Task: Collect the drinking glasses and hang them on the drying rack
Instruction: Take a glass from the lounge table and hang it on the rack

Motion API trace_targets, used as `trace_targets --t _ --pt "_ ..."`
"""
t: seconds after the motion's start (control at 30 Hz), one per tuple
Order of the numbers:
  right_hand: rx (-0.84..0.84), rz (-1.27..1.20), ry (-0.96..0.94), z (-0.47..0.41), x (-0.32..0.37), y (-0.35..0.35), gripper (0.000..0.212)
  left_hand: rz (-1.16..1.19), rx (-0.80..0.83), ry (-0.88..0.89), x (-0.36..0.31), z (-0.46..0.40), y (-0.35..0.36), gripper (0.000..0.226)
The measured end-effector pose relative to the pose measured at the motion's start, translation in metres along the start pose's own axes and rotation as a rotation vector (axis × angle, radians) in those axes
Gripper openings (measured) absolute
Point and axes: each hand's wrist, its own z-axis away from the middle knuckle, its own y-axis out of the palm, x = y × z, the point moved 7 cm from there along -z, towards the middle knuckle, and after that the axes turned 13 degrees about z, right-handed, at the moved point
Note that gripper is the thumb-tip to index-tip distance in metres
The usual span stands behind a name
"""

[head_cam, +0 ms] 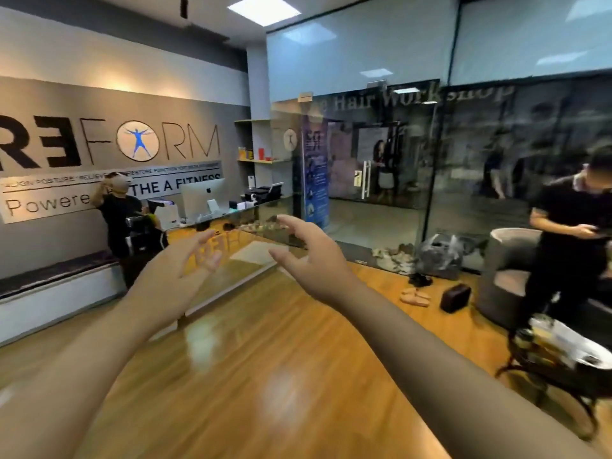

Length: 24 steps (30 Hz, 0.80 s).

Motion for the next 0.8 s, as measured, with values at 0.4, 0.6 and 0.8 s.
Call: trace_targets --t 0.4,0.6,0.8 --pt "-0.257 0.26 0.368 -0.008 -0.186 -0.093 0.061 0.279 0.374 0.244 -0.024 -0.163 0.236 0.054" --pt "-0.342 0.329 0.485 -0.007 -0.305 -0.169 0.064 0.349 0.446 0.336 -0.07 -0.233 0.38 0.052" --pt "-0.385 0.384 0.608 -0.009 -0.415 -0.25 0.059 0.457 0.545 0.416 -0.136 -0.298 0.513 0.053"
